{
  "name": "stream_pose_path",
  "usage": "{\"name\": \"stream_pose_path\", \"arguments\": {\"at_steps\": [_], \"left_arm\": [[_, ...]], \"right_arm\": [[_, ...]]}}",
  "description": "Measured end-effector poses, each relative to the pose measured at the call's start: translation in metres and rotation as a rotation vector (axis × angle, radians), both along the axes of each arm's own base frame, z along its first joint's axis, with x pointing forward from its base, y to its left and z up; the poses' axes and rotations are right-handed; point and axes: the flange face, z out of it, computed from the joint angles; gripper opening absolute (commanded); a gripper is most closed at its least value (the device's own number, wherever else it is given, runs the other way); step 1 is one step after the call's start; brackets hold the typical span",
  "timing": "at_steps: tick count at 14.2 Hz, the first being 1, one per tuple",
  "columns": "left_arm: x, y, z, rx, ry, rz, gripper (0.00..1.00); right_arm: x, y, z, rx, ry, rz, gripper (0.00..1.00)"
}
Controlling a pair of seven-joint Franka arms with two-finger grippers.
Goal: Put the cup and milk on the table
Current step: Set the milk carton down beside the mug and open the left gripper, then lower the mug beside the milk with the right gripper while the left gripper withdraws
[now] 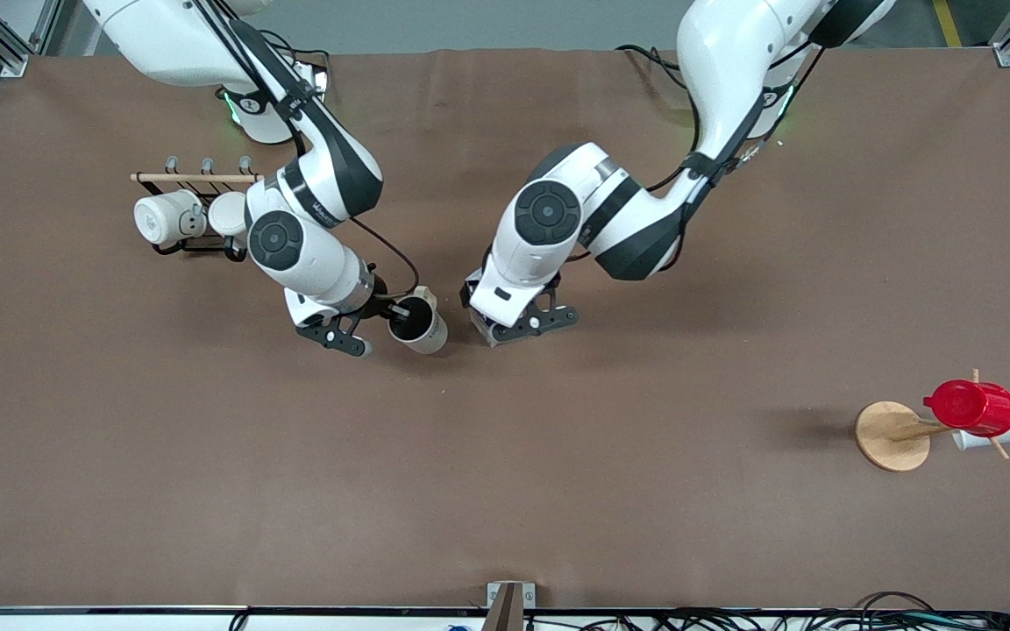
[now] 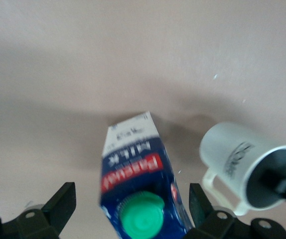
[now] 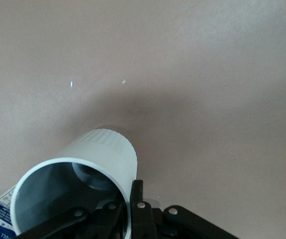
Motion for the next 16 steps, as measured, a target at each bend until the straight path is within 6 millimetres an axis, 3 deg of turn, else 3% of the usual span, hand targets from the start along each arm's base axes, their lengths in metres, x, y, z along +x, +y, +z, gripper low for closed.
{"name": "stream_pose_path", "arguments": {"at_steps": [4, 6, 11, 13, 14, 15, 16], "left_arm": [[0.039, 0.071, 0.073, 0.007, -0.039, 0.065, 1.00], [0.050, 0.106, 0.098, 0.019, -0.049, 0.049, 1.00], [0.080, 0.202, 0.131, 0.107, -0.080, -0.067, 1.00], [0.085, 0.228, 0.143, 0.201, -0.125, -0.153, 1.00], [0.084, 0.238, 0.149, 0.245, -0.130, -0.196, 1.00], [0.084, 0.249, 0.155, 0.269, -0.127, -0.236, 1.00], [0.087, 0.262, 0.160, 0.278, -0.130, -0.273, 1.00]], "right_arm": [[-0.008, 0.011, -0.013, -0.015, 0.009, 0.043, 0.02], [-0.009, 0.013, -0.016, -0.023, 0.004, 0.058, 0.03], [-0.010, 0.021, -0.032, -0.010, -0.012, 0.073, 0.04], [-0.013, 0.030, -0.038, 0.005, -0.016, 0.082, 0.06], [-0.015, 0.034, -0.040, 0.011, -0.016, 0.086, 0.12], [-0.015, 0.036, -0.042, 0.016, -0.017, 0.088, 0.25], [-0.016, 0.037, -0.043, 0.017, -0.014, 0.089, 0.46]]}}
